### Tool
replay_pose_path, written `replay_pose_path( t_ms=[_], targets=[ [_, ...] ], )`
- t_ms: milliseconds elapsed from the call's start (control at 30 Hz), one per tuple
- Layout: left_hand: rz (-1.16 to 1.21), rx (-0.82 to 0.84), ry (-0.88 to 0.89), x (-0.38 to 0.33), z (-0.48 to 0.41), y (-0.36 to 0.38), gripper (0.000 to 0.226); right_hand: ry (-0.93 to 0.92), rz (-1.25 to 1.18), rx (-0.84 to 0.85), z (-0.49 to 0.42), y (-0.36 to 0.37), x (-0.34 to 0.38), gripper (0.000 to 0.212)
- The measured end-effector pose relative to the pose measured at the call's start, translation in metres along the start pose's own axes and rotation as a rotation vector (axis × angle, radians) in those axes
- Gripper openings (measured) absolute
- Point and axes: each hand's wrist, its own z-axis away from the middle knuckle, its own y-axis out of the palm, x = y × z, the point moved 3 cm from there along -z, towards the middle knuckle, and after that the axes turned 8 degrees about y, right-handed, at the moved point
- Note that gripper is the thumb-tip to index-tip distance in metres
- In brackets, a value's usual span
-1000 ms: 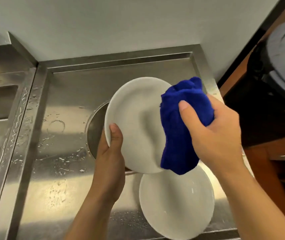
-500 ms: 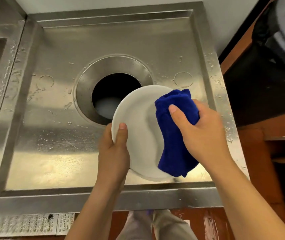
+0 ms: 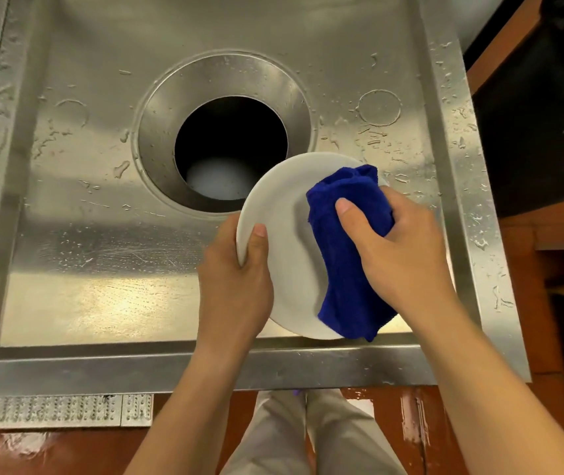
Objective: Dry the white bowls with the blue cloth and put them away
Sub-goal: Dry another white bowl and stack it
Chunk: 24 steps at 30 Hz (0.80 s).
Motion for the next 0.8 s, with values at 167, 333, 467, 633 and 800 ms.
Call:
replay_pose_path(
  t_ms=[167, 333, 467, 633, 800],
  targets=[
    [-0.051, -0.009, 0.033, 0.006, 0.001, 0.002, 0.027, 0.023, -0.031, -0.001, -0.001, 0.0, -0.009, 0.025],
    [-0.106, 0.0, 0.086, 0.011, -0.001, 0.003, 0.026, 0.021, -0.028, 0.004, -0.002, 0.004, -0.011, 0.025],
    [-0.231, -0.003, 0.113, 0.017, 0.002, 0.004, 0.03, 0.025, -0.036, 0.0, -0.003, 0.005, -0.014, 0.025],
    [-0.452, -0.04, 0.153, 0.008, 0.0, 0.004, 0.044, 0.045, -0.039, 0.012, -0.004, 0.007, -0.017, 0.021],
    [-0.501, -0.065, 0.119, 0.009, 0.0, 0.003, 0.041, 0.052, -0.036, 0.014, -0.002, 0.009, -0.017, 0.025]
  ],
)
